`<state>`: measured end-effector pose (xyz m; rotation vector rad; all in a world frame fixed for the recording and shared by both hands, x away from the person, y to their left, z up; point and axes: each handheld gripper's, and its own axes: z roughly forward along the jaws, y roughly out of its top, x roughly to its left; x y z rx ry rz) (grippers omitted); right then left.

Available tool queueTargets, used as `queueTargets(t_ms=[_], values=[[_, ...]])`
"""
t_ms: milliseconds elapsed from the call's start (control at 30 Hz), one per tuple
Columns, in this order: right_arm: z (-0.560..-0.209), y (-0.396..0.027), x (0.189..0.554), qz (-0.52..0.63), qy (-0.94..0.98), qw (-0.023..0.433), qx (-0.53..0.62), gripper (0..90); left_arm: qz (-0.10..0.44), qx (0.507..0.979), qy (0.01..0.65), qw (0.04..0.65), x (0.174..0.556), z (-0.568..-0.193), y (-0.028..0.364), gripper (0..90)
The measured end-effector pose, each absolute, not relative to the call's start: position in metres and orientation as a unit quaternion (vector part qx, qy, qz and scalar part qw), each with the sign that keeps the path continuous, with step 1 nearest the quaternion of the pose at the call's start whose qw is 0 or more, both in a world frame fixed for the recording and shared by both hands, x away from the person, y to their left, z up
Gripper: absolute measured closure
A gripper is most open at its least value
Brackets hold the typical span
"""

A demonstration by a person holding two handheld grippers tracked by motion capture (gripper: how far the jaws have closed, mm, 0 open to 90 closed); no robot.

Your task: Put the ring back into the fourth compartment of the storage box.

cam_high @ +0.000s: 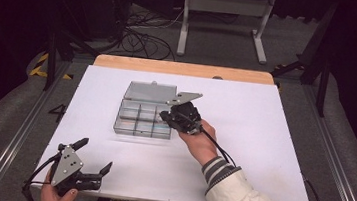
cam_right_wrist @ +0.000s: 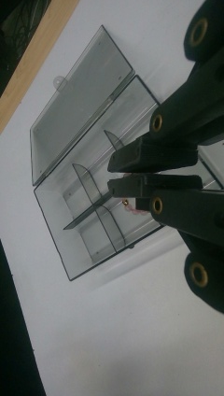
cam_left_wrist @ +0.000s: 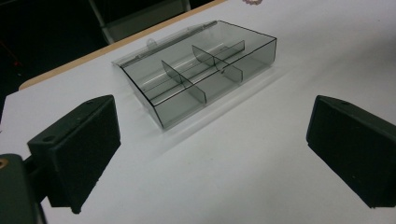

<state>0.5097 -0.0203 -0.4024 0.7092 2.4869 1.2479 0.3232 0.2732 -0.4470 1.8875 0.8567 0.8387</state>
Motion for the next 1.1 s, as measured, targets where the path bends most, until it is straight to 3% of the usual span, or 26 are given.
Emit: queueTargets(t_ms=[1100], values=[[-0.437, 0.044, 0.516, 0.438, 0.860, 0.141, 0.222, 86.7, 0.330, 0.765, 0.331, 0.443, 0.329, -0.446, 0.270, 3.4]])
